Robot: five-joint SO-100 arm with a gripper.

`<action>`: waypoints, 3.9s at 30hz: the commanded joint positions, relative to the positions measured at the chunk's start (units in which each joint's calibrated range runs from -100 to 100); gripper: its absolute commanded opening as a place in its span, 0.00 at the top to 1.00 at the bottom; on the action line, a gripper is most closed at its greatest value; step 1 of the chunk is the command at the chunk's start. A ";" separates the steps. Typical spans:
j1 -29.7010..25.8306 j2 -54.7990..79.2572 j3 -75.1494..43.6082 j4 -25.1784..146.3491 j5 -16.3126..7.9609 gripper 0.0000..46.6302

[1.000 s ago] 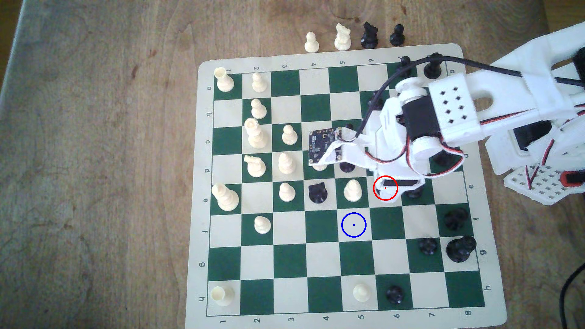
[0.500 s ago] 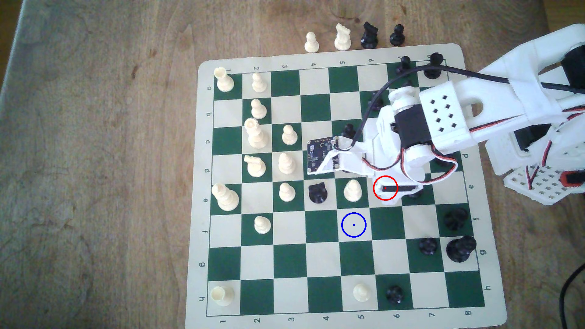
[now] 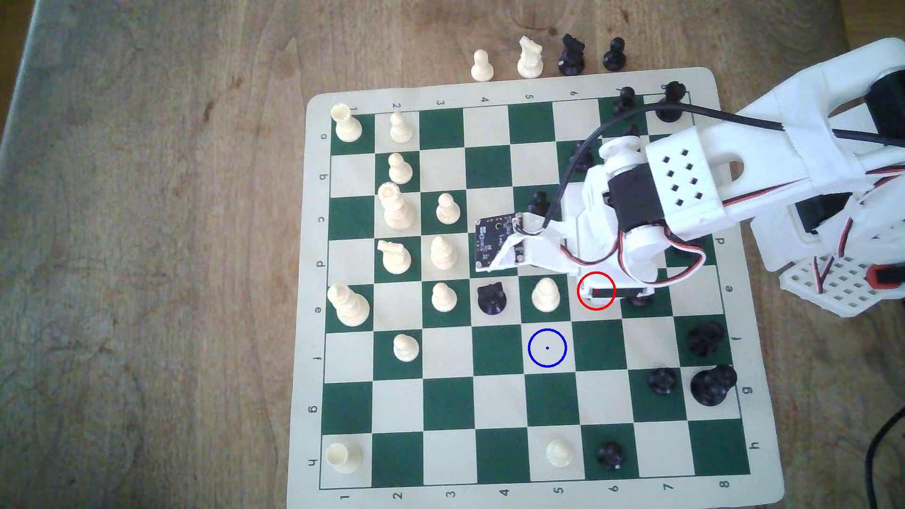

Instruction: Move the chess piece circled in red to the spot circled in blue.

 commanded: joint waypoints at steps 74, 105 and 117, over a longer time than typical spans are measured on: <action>-8.77 20.74 -35.90 10.26 -0.05 0.90; -8.53 22.86 -36.26 8.70 -0.49 0.73; -8.38 18.19 -32.45 9.36 -0.93 0.66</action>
